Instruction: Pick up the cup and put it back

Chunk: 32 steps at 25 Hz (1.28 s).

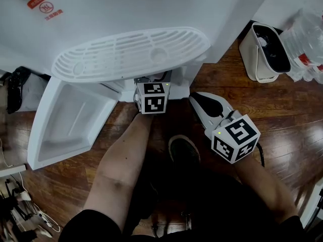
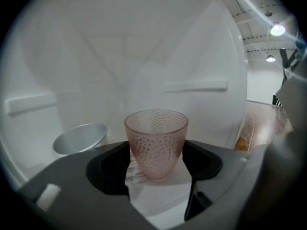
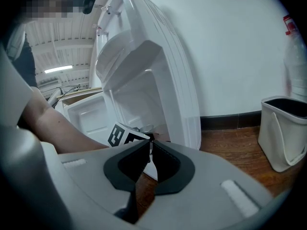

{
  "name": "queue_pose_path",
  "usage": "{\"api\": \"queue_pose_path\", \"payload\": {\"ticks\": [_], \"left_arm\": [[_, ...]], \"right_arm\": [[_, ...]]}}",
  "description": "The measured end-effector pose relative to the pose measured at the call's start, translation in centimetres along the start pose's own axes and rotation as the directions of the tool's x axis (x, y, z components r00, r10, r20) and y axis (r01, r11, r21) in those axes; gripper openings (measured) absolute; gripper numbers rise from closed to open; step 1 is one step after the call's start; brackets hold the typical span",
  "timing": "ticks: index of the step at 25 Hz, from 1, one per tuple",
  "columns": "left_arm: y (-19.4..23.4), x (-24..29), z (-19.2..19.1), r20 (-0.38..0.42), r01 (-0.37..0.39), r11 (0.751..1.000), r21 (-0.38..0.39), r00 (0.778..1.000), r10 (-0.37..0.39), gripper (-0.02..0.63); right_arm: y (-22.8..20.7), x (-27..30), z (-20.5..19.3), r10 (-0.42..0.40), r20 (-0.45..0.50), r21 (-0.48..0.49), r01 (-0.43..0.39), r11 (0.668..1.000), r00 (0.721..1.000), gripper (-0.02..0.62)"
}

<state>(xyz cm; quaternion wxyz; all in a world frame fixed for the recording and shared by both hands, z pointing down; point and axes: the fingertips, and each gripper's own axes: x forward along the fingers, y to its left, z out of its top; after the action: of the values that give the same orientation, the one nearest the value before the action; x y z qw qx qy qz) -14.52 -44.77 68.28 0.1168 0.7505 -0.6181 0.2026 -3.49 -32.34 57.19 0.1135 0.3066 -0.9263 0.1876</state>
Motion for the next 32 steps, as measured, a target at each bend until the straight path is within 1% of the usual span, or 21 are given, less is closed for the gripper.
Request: {"api": "queue_pose_path", "payload": {"ticks": [5, 8, 13, 18, 22, 25, 30, 32], "left_arm": [[-0.7, -0.8, -0.4, -0.007, -0.004, 1.000, 0.005, 1.000, 0.004, 0.342], [-1.2, -1.8, -0.5, -0.008, 0.010, 1.000, 0.014, 1.000, -0.010, 0.342], [-1.9, -4.7, -0.8, 0.011, 0.042, 0.999, -0.005, 0.999, -0.042, 0.342], [-2.4, -8.0, -0.5, 0.026, 0.059, 0.998, 0.011, 0.998, -0.060, 0.341], [-3.2, -11.2, 0.9, 0.060, 0.100, 0.995, 0.028, 0.993, -0.101, 0.341], [-3.0, -13.8, 2.5, 0.092, 0.107, 0.994, 0.025, 0.990, -0.109, 0.341], [-3.7, -19.3, 6.5, 0.153, 0.146, 0.987, 0.067, 0.976, -0.155, 0.339], [-4.0, -21.8, 8.4, 0.169, 0.167, 0.982, 0.086, 0.969, -0.180, 0.340]], "right_arm": [[-0.2, -0.3, -0.1, -0.004, 0.008, 0.018, 0.004, 1.000, 1.000, 0.021], [0.0, -0.4, -0.2, -0.003, 0.011, 0.027, 0.002, 1.000, 1.000, 0.021], [0.8, -0.6, 0.1, 0.009, 0.020, 0.039, -0.010, 0.999, 1.000, 0.021], [2.1, -1.4, 0.3, 0.015, 0.030, 0.037, -0.016, 0.999, 0.999, 0.021], [2.9, -2.2, 0.7, 0.017, 0.029, 0.026, -0.017, 1.000, 0.999, 0.021], [3.6, -3.0, 1.7, 0.026, 0.040, 0.015, -0.026, 1.000, 0.999, 0.021], [4.5, -5.7, 3.8, 0.018, 0.046, -0.014, -0.017, 1.000, 0.999, 0.015], [5.5, -6.9, 5.2, 0.029, 0.059, -0.025, -0.028, 0.999, 0.998, 0.014]]}}
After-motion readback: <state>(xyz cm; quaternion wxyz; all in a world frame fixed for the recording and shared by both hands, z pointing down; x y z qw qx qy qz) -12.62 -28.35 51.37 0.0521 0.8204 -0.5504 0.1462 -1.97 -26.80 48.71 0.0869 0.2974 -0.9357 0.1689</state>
